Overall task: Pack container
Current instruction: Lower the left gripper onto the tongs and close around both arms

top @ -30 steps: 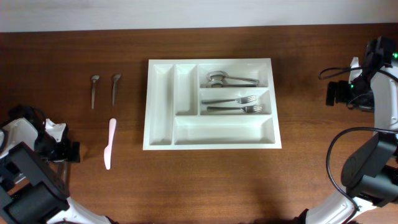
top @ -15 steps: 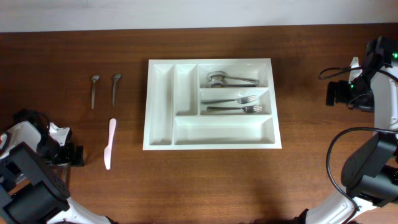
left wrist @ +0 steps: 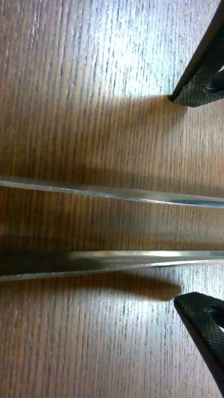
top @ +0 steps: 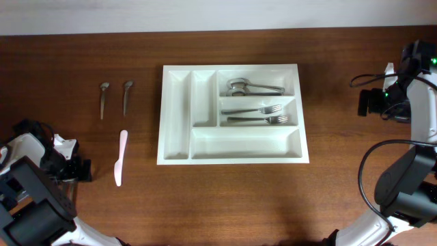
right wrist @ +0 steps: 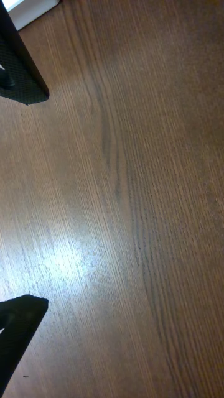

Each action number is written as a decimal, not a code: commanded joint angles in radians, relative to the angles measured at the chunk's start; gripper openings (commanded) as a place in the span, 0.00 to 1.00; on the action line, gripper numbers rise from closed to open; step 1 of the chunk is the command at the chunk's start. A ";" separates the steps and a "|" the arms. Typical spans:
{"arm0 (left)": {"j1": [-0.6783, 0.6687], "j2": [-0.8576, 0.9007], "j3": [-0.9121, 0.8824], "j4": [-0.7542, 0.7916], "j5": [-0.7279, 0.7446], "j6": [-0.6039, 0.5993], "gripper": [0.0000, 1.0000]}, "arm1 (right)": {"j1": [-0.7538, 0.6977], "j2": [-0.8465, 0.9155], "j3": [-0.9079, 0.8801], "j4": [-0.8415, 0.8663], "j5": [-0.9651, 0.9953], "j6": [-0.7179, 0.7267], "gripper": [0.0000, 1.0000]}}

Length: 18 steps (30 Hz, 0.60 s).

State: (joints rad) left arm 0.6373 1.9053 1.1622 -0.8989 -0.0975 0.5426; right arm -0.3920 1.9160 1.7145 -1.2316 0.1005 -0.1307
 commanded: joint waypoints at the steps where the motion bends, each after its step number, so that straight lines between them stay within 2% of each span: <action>1: 0.007 -0.006 -0.020 0.017 0.032 0.007 0.97 | 0.005 -0.008 -0.002 0.002 0.008 0.004 0.99; 18: 0.007 -0.006 -0.077 0.033 0.031 0.008 0.97 | 0.005 -0.008 -0.002 0.002 0.008 0.004 0.99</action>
State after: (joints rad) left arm 0.6422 1.8835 1.1278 -0.8734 -0.0704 0.5423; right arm -0.3920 1.9160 1.7145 -1.2316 0.1005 -0.1310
